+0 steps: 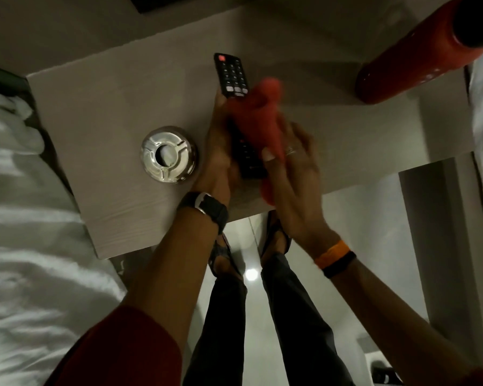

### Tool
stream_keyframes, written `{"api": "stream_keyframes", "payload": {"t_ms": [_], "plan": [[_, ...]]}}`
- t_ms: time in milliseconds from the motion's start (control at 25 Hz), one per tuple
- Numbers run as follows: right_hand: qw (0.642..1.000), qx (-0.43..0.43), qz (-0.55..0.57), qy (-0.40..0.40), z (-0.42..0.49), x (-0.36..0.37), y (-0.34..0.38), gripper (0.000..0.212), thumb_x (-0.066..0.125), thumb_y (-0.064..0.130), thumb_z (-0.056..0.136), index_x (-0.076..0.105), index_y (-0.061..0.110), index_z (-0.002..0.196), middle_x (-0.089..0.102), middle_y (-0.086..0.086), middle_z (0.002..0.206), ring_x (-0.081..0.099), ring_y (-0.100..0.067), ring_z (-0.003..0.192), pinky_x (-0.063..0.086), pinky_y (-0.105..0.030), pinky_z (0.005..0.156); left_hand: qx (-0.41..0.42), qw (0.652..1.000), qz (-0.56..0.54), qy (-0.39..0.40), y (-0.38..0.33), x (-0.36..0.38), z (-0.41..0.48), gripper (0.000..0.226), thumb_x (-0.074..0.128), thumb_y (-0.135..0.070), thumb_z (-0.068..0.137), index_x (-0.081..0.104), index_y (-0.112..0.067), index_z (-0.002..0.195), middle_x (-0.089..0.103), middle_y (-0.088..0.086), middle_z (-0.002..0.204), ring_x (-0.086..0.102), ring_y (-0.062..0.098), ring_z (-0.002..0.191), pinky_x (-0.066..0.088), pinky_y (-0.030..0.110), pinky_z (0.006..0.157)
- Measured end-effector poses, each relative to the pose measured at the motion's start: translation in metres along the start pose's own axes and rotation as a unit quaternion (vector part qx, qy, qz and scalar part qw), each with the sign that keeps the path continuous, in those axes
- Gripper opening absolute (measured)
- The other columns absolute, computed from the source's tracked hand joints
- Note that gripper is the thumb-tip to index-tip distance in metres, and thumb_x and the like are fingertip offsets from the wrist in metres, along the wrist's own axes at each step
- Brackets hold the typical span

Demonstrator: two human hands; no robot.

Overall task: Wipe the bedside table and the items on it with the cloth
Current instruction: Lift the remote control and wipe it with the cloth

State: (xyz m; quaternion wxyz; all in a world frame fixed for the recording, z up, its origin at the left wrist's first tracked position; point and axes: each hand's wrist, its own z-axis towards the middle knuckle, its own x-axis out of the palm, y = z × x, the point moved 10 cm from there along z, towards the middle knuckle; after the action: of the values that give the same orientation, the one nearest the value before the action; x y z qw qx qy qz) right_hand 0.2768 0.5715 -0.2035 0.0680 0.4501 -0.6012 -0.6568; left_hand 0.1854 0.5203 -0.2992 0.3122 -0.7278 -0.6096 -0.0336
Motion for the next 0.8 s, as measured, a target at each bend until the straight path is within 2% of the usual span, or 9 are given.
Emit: {"api": "stream_keyframes", "payload": {"t_ms": [80, 120, 200, 240, 360, 480, 560, 720, 800], "plan": [[0.992, -0.055, -0.108, 0.021, 0.009, 0.022, 0.011, 0.048, 0.031, 0.041, 0.100, 0.036, 0.030, 0.146, 0.039, 0.005, 0.154, 0.033, -0.027, 0.141, 0.039, -0.045, 0.107, -0.024, 1.000, -0.017, 0.000, 0.026, -0.005, -0.004, 0.046, 0.029, -0.041, 0.109, 0.062, -0.010, 0.107, 0.081, 0.006, 0.084, 0.078, 0.016, 0.077, 0.065, 0.026, 0.072], [0.996, -0.018, -0.082, 0.004, 0.022, 0.023, 0.002, 0.048, 0.031, 0.037, 0.101, 0.037, 0.024, 0.146, 0.045, -0.004, 0.150, 0.033, -0.029, 0.139, 0.040, -0.048, 0.107, -0.020, 1.000, -0.014, -0.005, 0.032, -0.006, -0.005, 0.040, 0.034, -0.040, 0.108, 0.064, -0.013, 0.107, 0.081, 0.002, 0.083, 0.078, 0.013, 0.077, 0.065, 0.024, 0.071], [0.998, 0.046, -0.023, -0.026, 0.047, 0.015, -0.016, 0.048, 0.036, 0.029, 0.099, 0.042, 0.013, 0.143, 0.055, -0.013, 0.138, 0.037, -0.032, 0.135, 0.044, -0.050, 0.104, -0.010, 1.000, 0.017, -0.018, 0.035, -0.005, -0.008, 0.038, 0.046, -0.042, 0.104, 0.068, -0.014, 0.117, 0.080, 0.003, 0.090, 0.077, 0.016, 0.082, 0.065, 0.029, 0.074], [0.997, 0.051, -0.048, -0.032, 0.060, 0.011, -0.023, 0.048, 0.039, 0.026, 0.097, 0.045, 0.010, 0.142, 0.057, -0.016, 0.134, 0.040, -0.033, 0.133, 0.047, -0.048, 0.100, -0.024, 0.999, 0.024, -0.017, 0.040, -0.002, -0.010, 0.044, 0.047, -0.045, 0.103, 0.065, -0.013, 0.127, 0.078, 0.006, 0.099, 0.075, 0.021, 0.088, 0.063, 0.033, 0.078], [0.987, 0.026, -0.151, -0.049, 0.095, 0.002, -0.027, 0.040, 0.047, 0.022, 0.099, 0.053, 0.010, 0.136, 0.062, -0.016, 0.125, 0.050, -0.036, 0.125, 0.052, -0.044, 0.087, -0.054, 0.998, 0.029, -0.023, 0.056, -0.003, -0.014, 0.056, 0.044, -0.053, 0.103, 0.054, -0.013, 0.142, 0.070, 0.011, 0.119, 0.070, 0.024, 0.096, 0.058, 0.039, 0.084], [0.975, 0.012, -0.211, -0.062, 0.123, 0.000, -0.027, 0.035, 0.044, 0.025, 0.101, 0.054, 0.015, 0.133, 0.062, -0.012, 0.124, 0.054, -0.034, 0.119, 0.052, -0.043, 0.082, -0.049, 0.997, 0.059, -0.018, 0.062, -0.008, -0.013, 0.051, 0.046, -0.053, 0.102, 0.057, -0.017, 0.137, 0.079, 0.000, 0.093, 0.075, 0.014, 0.075, 0.062, 0.028, 0.063], [0.962, 0.018, -0.263, -0.066, 0.141, -0.009, -0.032, 0.035, 0.041, 0.027, 0.102, 0.053, 0.018, 0.133, 0.061, -0.008, 0.126, 0.051, -0.030, 0.124, 0.051, -0.039, 0.080, -0.033, 0.997, 0.069, -0.014, 0.062, -0.010, -0.013, 0.042, 0.045, -0.050, 0.104, 0.060, -0.020, 0.130, 0.079, -0.004, 0.084, 0.076, 0.010, 0.071, 0.061, 0.025, 0.059], [0.945, -0.068, -0.320, -0.006, 0.114, -0.006, -0.019, 0.042, 0.034, 0.035, 0.100, 0.052, 0.016, 0.133, 0.060, -0.009, 0.131, 0.048, -0.034, 0.123, 0.050, -0.041, 0.083, -0.021, 0.998, 0.053, -0.020, 0.060, -0.010, -0.011, 0.047, 0.042, -0.052, 0.104, 0.058, -0.020, 0.135, 0.074, 0.000, 0.100, 0.074, 0.014, 0.082, 0.059, 0.032, 0.072], [0.952, -0.114, -0.282, 0.031, 0.064, 0.004, -0.006, 0.047, 0.031, 0.037, 0.098, 0.054, 0.012, 0.131, 0.061, -0.013, 0.129, 0.053, -0.035, 0.113, 0.046, -0.037, 0.080, -0.026, 0.999, 0.019, -0.035, 0.057, -0.007, -0.002, 0.045, 0.045, -0.053, 0.103, 0.065, -0.018, 0.122, 0.075, 0.005, 0.095, 0.072, 0.021, 0.086, 0.058, 0.036, 0.078]]}}
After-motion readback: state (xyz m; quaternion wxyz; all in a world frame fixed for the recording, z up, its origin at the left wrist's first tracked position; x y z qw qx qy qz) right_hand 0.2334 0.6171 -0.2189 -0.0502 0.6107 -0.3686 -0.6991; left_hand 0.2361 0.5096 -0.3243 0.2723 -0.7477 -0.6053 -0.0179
